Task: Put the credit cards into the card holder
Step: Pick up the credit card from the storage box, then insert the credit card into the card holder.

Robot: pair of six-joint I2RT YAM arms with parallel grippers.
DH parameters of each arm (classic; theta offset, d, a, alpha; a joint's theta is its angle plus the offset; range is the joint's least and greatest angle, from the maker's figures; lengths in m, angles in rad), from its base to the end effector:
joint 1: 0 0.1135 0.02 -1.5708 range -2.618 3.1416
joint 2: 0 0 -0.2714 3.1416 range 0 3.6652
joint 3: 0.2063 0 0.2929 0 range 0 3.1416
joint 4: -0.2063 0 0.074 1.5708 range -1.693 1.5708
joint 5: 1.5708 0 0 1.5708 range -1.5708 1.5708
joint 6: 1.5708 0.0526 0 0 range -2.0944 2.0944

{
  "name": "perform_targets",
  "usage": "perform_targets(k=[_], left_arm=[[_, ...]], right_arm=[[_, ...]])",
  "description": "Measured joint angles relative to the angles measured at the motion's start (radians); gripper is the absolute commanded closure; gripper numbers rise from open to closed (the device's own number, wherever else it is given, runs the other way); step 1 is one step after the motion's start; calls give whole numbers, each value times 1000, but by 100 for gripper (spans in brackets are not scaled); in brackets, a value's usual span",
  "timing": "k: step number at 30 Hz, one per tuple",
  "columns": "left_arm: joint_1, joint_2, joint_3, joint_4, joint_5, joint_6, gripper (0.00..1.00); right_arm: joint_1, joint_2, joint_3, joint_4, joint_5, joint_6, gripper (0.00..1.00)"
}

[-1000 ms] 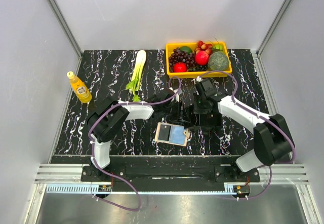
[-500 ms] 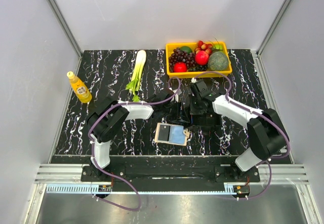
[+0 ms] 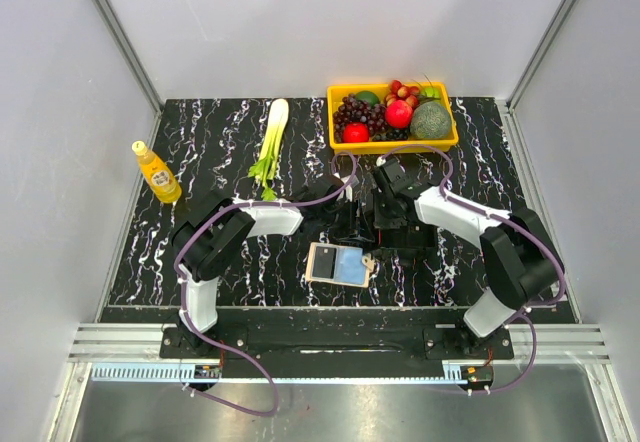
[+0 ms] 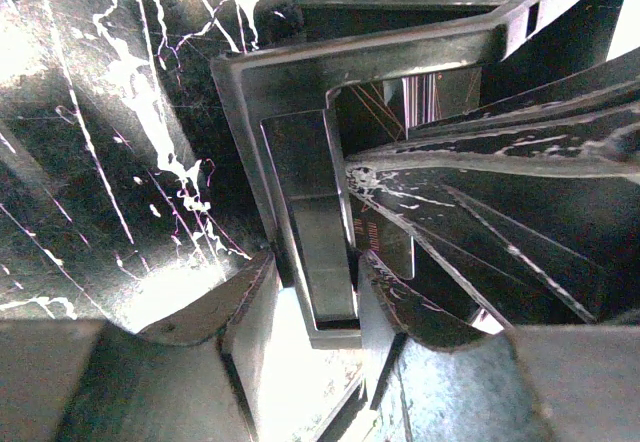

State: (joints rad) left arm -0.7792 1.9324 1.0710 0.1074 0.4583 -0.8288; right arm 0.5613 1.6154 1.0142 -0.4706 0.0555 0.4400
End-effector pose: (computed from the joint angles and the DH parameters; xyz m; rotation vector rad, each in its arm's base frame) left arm 0.2943 -0.3234 0.1060 0.1990 2.6201 -1.2378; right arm 0.3089 0.1907 0.1609 -0.1427 2.6620 0.2611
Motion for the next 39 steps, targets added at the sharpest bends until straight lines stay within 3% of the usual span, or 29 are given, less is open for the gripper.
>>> perform_targets(k=[2, 9, 11, 15, 22, 31, 39], left_arm=[[0, 0, 0, 0, 0, 0, 65], [0, -6, -2, -1, -2, 3, 64], [0, -26, -10, -9, -13, 17, 60], [-1, -103, -18, -55, -76, 73, 53], [0, -297, -21, -151, -207, 180, 53], [0, -436, -276, -187, -277, 187, 51], [0, -537, -358, -216, -283, 177, 51]], right_arm=[[0, 8, -3, -5, 1, 2, 100], [2, -1, -6, -14, 19, 12, 100], [3, -26, -6, -32, 38, 12, 100], [3, -153, -6, -69, 73, 13, 100], [3, -363, -5, -88, 70, 45, 100], [83, -484, -126, -48, -87, 138, 100], [162, -401, -174, 24, -119, 163, 100]])
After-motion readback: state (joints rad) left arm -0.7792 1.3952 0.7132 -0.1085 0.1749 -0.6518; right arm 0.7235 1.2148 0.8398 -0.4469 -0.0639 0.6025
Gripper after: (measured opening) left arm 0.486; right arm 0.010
